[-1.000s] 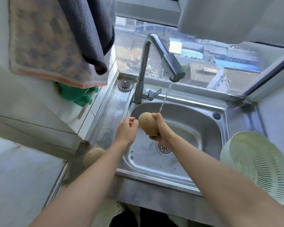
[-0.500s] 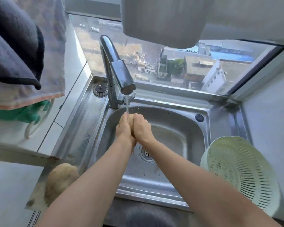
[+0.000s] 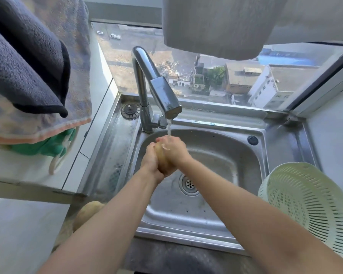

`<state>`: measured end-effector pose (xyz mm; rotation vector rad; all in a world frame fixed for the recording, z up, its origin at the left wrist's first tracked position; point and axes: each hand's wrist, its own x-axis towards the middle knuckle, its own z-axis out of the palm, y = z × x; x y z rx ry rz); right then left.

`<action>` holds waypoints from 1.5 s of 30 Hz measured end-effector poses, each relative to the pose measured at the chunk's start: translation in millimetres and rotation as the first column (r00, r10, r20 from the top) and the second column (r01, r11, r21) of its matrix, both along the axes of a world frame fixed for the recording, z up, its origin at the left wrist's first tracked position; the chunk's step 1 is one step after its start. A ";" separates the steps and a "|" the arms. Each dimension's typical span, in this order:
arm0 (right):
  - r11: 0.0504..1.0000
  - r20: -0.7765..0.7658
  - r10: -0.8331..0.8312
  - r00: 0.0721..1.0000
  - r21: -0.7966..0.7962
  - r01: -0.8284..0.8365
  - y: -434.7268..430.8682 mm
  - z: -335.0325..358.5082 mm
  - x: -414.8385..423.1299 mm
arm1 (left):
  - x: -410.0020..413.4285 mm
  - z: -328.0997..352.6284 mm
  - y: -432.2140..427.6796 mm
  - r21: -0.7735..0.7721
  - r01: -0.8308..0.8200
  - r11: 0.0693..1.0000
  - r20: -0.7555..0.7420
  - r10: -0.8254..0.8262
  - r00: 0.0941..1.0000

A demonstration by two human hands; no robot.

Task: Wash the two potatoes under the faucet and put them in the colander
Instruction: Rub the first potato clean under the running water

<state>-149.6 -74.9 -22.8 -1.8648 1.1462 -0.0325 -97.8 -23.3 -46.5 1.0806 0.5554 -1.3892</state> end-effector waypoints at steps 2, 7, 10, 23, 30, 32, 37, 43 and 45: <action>0.999 -0.069 -0.017 0.997 0.043 0.020 -6.6 -1.4 3.5 | 8.2 -17.8 -1.1 0.009 0.056 0.998 -0.007 -0.056 0.998; 0.990 0.175 -0.069 0.982 -0.112 0.090 31.0 10.4 -4.8 | 19.6 -23.5 -0.6 -0.047 0.057 0.997 0.067 -0.054 0.996; 0.994 -0.035 -0.053 0.998 0.093 0.056 -3.9 2.4 1.6 | 16.9 -21.1 0.4 0.063 0.134 0.989 0.108 -0.140 0.984; 0.740 0.037 -0.518 0.855 0.520 0.426 5.6 -14.2 -11.9 | 7.2 -10.4 -9.0 0.497 0.345 0.796 0.706 -0.602 0.373; 0.501 0.008 -0.684 0.730 0.732 0.461 -4.4 -18.8 -20.2 | -10.2 -0.5 -12.7 0.343 0.312 0.886 0.828 -0.442 0.345; 0.560 0.004 -0.660 0.751 0.669 0.489 -3.0 -22.0 -20.4 | -16.0 1.8 -7.8 0.358 0.289 0.888 0.856 -0.435 0.278; 0.458 -0.027 -0.647 0.762 0.785 0.417 6.0 -23.6 -23.6 | 4.1 9.7 -16.0 0.306 0.398 0.865 0.728 -0.482 0.488; 0.463 -0.036 -0.602 0.798 0.798 0.385 3.6 -17.5 -31.4 | 0.3 7.2 -7.6 0.288 0.402 0.869 0.721 -0.473 0.506; 0.430 -0.049 -0.594 0.803 0.824 0.368 5.4 -17.2 -33.7 | 5.7 13.9 -11.2 0.263 0.415 0.871 0.629 -0.481 0.611</action>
